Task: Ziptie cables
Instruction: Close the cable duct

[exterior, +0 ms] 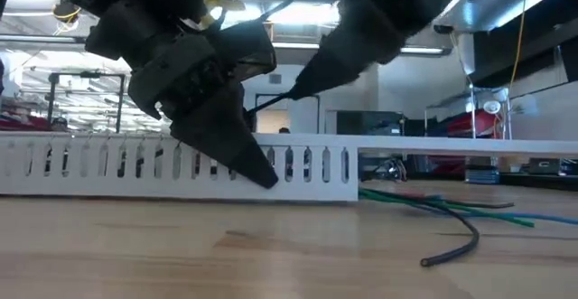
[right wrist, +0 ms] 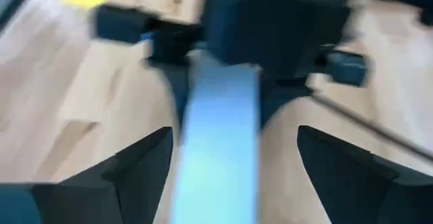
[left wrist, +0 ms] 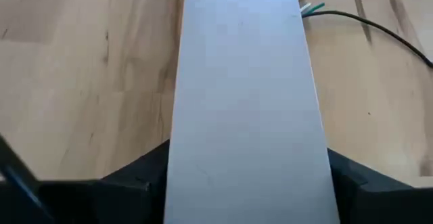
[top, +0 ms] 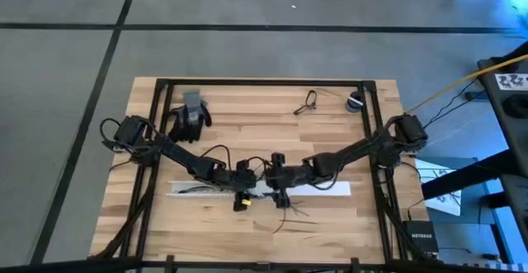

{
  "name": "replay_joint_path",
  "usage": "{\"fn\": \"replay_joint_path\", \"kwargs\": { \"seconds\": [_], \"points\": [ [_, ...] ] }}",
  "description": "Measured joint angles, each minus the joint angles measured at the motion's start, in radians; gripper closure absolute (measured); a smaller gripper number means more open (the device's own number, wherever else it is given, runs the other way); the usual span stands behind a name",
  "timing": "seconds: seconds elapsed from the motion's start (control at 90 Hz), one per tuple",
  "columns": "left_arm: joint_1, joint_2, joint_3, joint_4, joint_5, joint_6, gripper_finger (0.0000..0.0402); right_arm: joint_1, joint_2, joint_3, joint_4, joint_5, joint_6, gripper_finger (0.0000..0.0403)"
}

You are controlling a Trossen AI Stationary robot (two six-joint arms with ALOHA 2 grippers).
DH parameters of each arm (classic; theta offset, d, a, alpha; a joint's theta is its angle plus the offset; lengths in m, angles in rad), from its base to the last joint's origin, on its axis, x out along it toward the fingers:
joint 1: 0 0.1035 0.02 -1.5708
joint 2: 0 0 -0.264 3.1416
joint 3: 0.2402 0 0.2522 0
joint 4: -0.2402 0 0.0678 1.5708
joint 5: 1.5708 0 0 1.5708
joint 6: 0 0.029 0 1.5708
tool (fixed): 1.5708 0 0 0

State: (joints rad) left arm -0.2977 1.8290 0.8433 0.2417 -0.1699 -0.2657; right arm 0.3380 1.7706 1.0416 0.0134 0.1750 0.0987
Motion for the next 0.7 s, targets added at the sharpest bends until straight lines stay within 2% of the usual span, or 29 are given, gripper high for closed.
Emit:
{"fn": "replay_joint_path", "kwargs": {
  "seconds": [0.233, 0.389, 0.522, 0.7],
  "points": [
    [0.000, 0.000, -0.001, 0.014, 0.001, 0.006, 0.0191, 0.043, 0.010, -0.075, 0.166, 0.120, 0.027, 0.0134],
    [0.000, 0.000, -0.002, 0.033, 0.002, 0.004, 0.0191, 0.041, 0.061, -0.077, 0.229, 0.043, 0.050, 0.0149],
    [0.002, 0.000, -0.002, 0.033, 0.003, -0.009, 0.0190, 0.041, 0.092, -0.077, 0.239, 0.053, 0.049, 0.0158],
    [0.029, 0.000, -0.002, 0.025, 0.029, -0.015, 0.0146, 0.041, 0.095, -0.077, 0.252, 0.063, 0.031, 0.0162]
  ]
}}
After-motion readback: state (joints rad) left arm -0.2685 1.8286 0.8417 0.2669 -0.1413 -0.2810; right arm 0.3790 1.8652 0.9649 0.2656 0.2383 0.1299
